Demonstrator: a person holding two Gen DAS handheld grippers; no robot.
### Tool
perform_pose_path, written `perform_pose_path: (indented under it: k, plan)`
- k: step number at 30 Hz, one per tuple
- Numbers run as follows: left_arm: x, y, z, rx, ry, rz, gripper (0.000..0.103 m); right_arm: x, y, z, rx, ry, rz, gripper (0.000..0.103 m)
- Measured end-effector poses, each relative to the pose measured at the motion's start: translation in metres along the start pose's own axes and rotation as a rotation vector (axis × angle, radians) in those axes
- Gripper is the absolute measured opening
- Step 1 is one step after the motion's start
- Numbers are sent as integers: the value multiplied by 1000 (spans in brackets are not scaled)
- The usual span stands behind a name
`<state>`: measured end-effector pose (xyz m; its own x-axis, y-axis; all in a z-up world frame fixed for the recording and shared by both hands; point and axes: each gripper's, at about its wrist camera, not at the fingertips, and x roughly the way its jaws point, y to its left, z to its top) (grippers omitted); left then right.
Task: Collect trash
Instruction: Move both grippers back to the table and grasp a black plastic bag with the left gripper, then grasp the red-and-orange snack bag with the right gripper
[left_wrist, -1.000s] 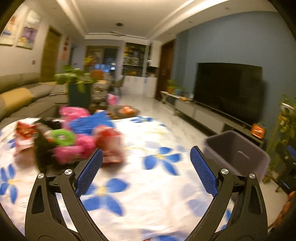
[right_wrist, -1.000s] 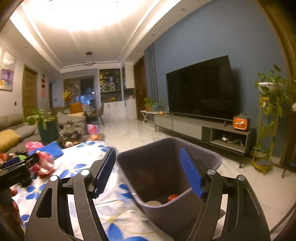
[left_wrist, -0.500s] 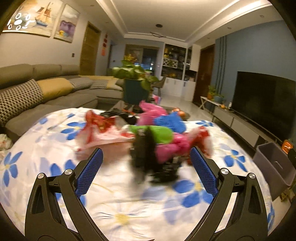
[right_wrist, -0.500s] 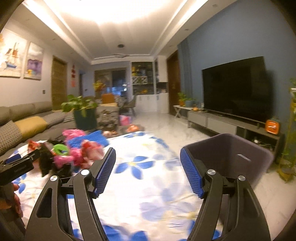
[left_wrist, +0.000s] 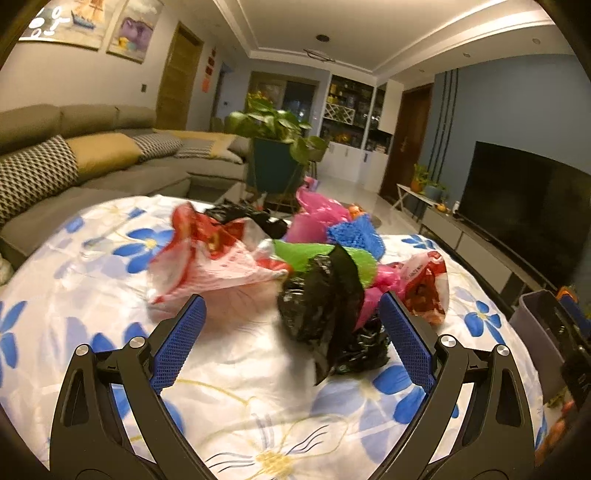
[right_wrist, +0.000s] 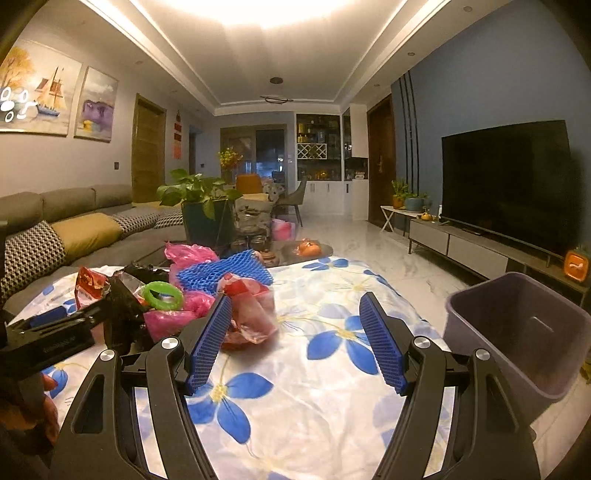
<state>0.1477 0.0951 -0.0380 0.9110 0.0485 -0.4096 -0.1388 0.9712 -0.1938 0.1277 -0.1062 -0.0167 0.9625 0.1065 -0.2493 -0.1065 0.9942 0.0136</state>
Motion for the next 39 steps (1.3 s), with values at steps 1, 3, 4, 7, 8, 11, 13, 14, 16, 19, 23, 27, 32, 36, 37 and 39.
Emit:
perform_pose_path:
  k: [1,3,4,7,8,11,13,14,16,19,23,27,32,36,37,39]
  plan:
    - [4,-2,0,5,10,-9,83,4,2,0,-6,2,4,71]
    - [12,-6,0,18,39,-30,69,9,6,0,-15,10,8,71]
    - [16,-7,0,21,52,-38,61,11,7,-1,-18,14,11,71]
    - [21,-6,0,13,77,-62,41,21,14,1,-27,23,19,71]
    - [22,-6,0,8,82,-66,33,23,16,2,-26,27,24,71]
    - [24,-1,0,-11,93,-82,7,34,21,4,-22,42,44,71]
    - [23,1,0,-13,90,-88,0,40,24,5,-26,50,46,71]
    - [19,3,1,-11,80,-90,0,45,26,7,-28,52,46,71]
    - [11,5,4,-6,54,-88,0,53,28,9,-28,60,47,71]
    - [-9,11,12,-23,-7,-97,0,67,32,12,-25,77,52,71]
    - [-27,23,24,-43,-72,-86,0,86,36,12,-25,104,50,71]
    - [-32,33,29,-60,-92,-75,0,105,41,9,-27,150,51,65]
    - [-34,41,30,-73,-95,-83,0,124,45,4,-37,220,71,51]
    - [-36,42,30,-72,-97,-85,0,131,47,0,-47,262,108,38]
    - [-36,42,30,-71,-96,-85,0,131,47,0,-49,263,116,36]
    - [-37,40,31,-67,-96,-84,0,129,50,-1,-65,264,131,21]
